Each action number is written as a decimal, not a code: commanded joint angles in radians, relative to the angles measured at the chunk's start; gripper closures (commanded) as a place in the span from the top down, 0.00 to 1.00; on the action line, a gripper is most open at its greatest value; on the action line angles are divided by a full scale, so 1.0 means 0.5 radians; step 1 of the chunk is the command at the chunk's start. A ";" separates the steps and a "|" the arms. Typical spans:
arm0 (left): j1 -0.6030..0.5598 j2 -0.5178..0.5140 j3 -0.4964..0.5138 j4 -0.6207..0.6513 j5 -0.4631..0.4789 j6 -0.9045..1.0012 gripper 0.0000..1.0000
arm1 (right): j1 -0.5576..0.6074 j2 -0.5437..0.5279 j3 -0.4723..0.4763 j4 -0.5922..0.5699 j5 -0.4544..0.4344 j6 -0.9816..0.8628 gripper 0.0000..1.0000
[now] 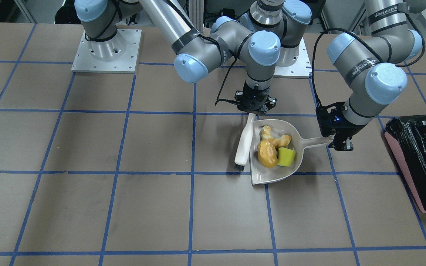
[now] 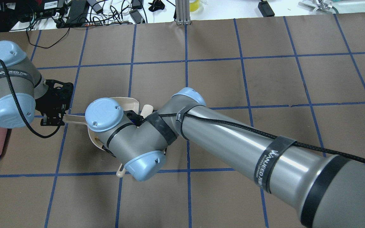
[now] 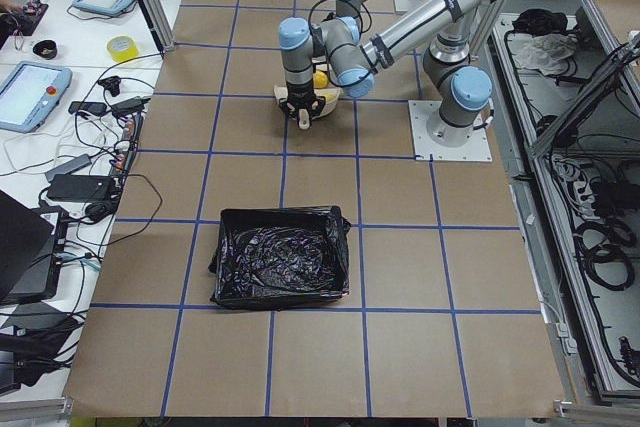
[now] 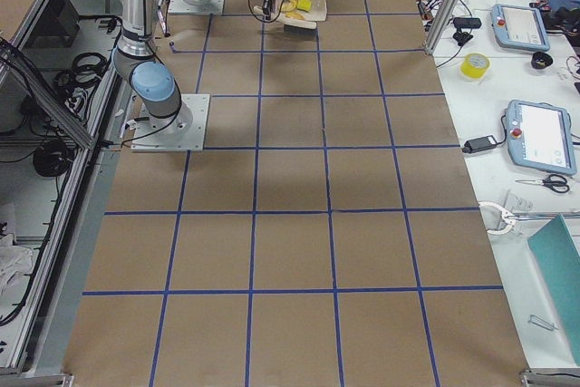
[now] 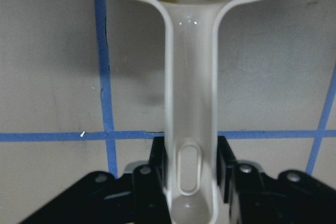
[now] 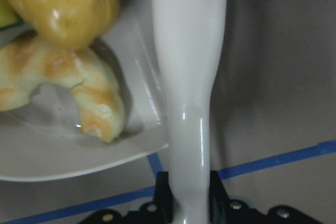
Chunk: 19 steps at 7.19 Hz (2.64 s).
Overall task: Sweep and dump trash into bin
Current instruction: 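Sweep the yellow potato into the dustpan with the brush, then carry the dustpan over the bin with left gripper while right gripper withdraws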
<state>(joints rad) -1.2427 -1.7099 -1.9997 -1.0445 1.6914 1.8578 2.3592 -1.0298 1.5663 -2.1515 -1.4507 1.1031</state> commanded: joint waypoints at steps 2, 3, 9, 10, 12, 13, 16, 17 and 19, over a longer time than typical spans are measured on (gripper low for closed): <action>0.007 0.002 0.002 0.000 -0.005 -0.006 0.00 | 0.037 0.115 -0.252 0.120 -0.001 0.067 0.00; 0.025 -0.001 0.014 0.006 -0.014 0.009 0.00 | 0.028 0.069 -0.252 0.258 -0.028 0.025 0.00; 0.448 0.005 0.148 -0.138 -0.539 0.299 0.00 | -0.581 -0.504 -0.169 0.918 -0.078 -0.851 0.00; 0.570 0.002 0.283 -0.330 -0.551 0.437 0.00 | -0.795 -0.602 -0.151 1.019 -0.193 -1.175 0.00; 0.815 -0.056 0.599 -0.708 -0.609 0.786 0.00 | -1.271 -0.659 -0.148 1.020 -0.219 -1.639 0.00; 0.911 -0.059 0.670 -0.791 -0.625 0.861 0.00 | -1.519 -0.643 -0.138 0.984 -0.213 -1.885 0.00; 1.260 -0.130 0.860 -0.859 -0.570 1.460 0.00 | -2.009 -0.573 -0.086 0.938 -0.218 -2.384 0.00; 1.365 -0.175 0.998 -0.890 -0.542 1.566 0.00 | -2.082 -0.518 -0.089 0.910 -0.213 -2.436 0.00; 1.528 -0.307 1.277 -1.031 -0.487 1.613 0.00 | -2.153 -0.413 -0.086 0.885 -0.222 -2.522 0.00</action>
<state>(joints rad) -0.5278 -1.8243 -1.4435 -1.5252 1.4364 2.6397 1.3023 -1.2614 1.5219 -1.7054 -1.5587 -0.1353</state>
